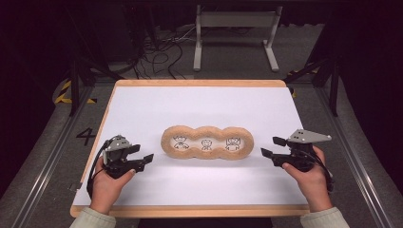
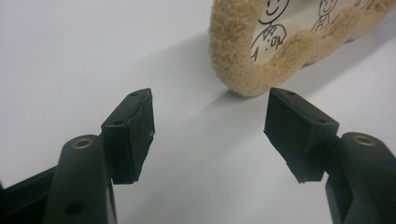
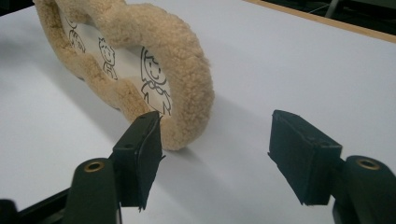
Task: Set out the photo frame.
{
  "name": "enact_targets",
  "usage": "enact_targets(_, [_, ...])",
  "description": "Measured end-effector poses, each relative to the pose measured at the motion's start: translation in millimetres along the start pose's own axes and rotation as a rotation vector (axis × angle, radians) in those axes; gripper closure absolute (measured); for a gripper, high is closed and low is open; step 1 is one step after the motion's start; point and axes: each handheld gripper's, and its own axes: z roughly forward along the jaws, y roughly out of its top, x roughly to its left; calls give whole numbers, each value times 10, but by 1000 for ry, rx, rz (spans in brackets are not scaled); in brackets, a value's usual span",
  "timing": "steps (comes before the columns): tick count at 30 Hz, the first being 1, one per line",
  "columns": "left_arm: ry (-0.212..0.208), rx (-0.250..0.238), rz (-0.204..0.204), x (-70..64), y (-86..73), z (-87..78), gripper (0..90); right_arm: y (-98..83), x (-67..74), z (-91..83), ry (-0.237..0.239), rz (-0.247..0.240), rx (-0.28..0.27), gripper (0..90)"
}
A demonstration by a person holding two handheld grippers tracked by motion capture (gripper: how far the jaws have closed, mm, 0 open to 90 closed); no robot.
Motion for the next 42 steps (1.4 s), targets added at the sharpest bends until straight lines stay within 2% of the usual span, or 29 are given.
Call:
enact_targets(10, [-26,-60,23,106,-200,-128,290,-180,-125,-128,26,-6,-26,349])
enact_targets(11, [-40,-64,18,105,-230,-145,290,-204,-138,-131,32,-2,-29,340])
enact_targets(12, [-27,-85,51,135,-243,-150,290,-257,-169,-134,45,9,-33,323])
enact_targets(13, [-43,-94,33,139,-284,-163,290,-274,-178,-135,49,8,-36,318])
enact_targets(15, [-47,-101,36,155,-299,-167,291,-320,-194,-139,59,6,-44,307])
enact_targets(21, [-68,-131,11,191,-407,-180,291,-460,-198,-176,62,-16,-62,296])
enact_targets(23, [-69,-136,14,203,-418,-178,291,-527,-211,-179,59,-10,-70,295])
enact_targets(25, [-83,-142,-11,221,-433,-161,291,-577,-221,-177,53,0,-77,294])
enact_targets(27, [-88,-145,-18,231,-441,-146,291,-630,-219,-166,56,20,-91,293])
enact_targets(32, [-84,-143,-41,296,-478,-88,288,-705,-203,-94,64,20,-112,284])
enact_targets(37, [-77,-141,-66,361,-511,-69,280,-800,-192,-2,60,35,-78,270])
enact_targets(39, [-76,-135,-65,369,-514,-60,275,-824,-203,31,59,39,-57,268])
enact_targets(40, [-73,-111,-60,369,-522,-31,271,-827,-212,45,59,46,-48,263])
enact_targets(42, [-62,-102,-51,359,-525,-9,269,-822,-214,49,61,54,-45,258])
